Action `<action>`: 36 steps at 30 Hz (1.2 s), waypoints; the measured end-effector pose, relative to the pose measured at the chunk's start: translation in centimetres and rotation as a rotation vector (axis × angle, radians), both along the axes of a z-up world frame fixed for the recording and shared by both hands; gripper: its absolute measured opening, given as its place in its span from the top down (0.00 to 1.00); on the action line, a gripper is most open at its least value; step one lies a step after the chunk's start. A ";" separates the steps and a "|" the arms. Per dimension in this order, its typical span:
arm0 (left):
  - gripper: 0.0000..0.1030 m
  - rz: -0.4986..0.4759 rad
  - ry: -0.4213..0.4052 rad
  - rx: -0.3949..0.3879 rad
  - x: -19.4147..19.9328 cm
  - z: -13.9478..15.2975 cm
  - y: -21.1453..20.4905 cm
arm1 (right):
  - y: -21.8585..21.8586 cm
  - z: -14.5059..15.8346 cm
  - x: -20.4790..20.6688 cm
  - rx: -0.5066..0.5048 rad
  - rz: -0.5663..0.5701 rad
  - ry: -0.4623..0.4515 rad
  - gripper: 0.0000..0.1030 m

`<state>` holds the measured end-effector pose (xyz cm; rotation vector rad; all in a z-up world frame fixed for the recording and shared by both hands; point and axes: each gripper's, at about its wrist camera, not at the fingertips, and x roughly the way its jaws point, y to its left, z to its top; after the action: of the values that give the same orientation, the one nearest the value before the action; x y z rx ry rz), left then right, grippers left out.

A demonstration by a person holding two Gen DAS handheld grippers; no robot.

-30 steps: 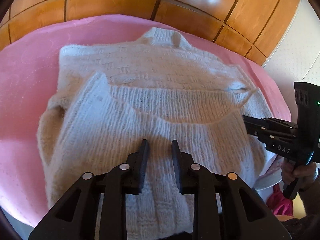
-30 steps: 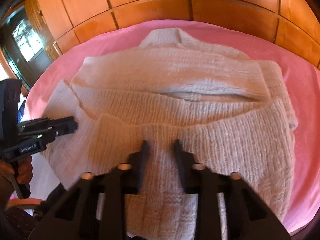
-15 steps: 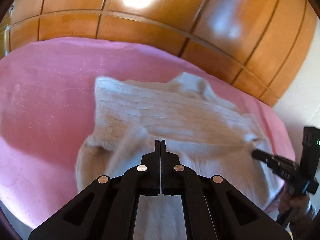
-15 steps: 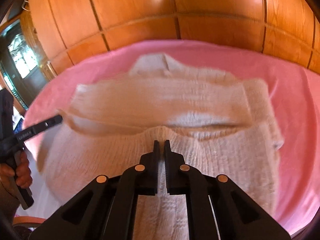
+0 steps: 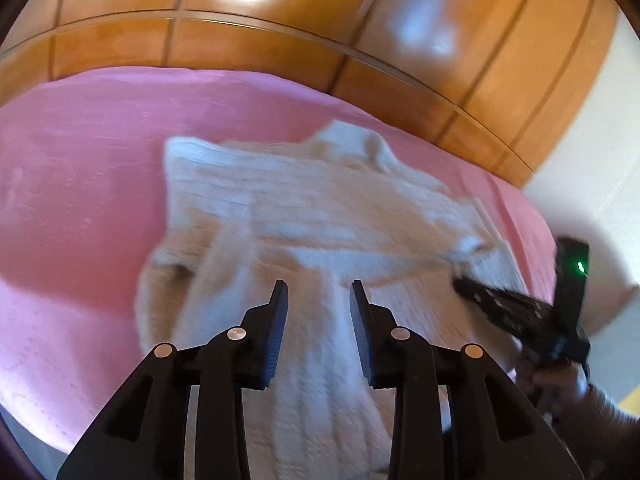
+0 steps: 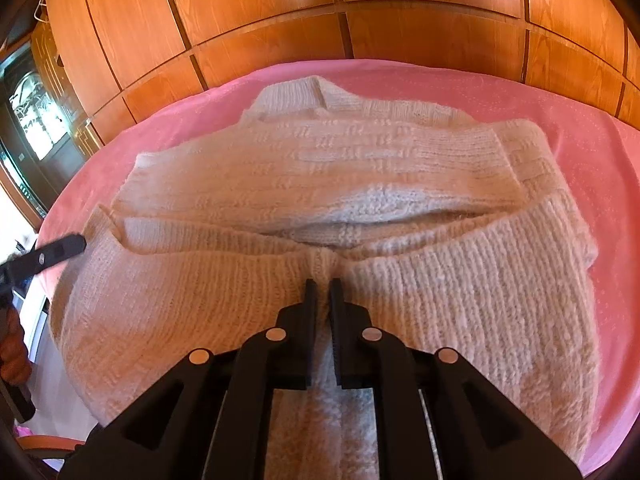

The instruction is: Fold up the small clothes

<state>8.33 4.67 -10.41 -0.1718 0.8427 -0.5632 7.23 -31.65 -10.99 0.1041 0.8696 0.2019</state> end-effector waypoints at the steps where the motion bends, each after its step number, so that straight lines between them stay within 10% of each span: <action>1: 0.71 -0.014 0.005 0.020 -0.1 -0.3 -0.7 | 0.0 0.0 0.0 0.001 -0.001 0.000 0.94; 6: 0.95 -0.002 0.025 0.154 1.2 -2.8 -3.2 | 0.2 0.3 0.1 -0.006 -0.009 0.005 0.95; 15: 0.96 0.135 -0.096 0.019 1.4 0.6 -1.1 | 0.9 2.4 -0.4 -0.034 -0.030 -0.067 0.95; 19: 0.93 0.151 -0.001 0.176 4.1 -3.3 -3.2 | 0.9 0.1 0.9 -0.042 -0.046 -0.016 0.91; 22: 0.93 0.138 -0.080 0.282 3.4 -3.6 -4.6 | 0.9 0.1 0.6 -0.053 -0.034 -0.033 0.88; 25: 0.93 0.129 -0.114 0.368 2.6 -3.2 -5.4 | 0.4 0.8 0.3 -0.006 -0.001 -0.016 0.66; 27: 0.76 0.129 -0.121 0.379 2.2 -2.8 -5.1 | 0.1 1.4 -0.1 0.027 0.016 -0.023 0.39; 36: 0.53 0.159 -0.165 0.459 1.4 -2.7 -4.7 | -4.9 3.7 -2.3 -0.036 -0.100 -0.078 0.36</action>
<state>9.69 -0.04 -13.10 0.2231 0.7685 -0.2205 4.92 -36.50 -7.31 0.1049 0.7875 0.0957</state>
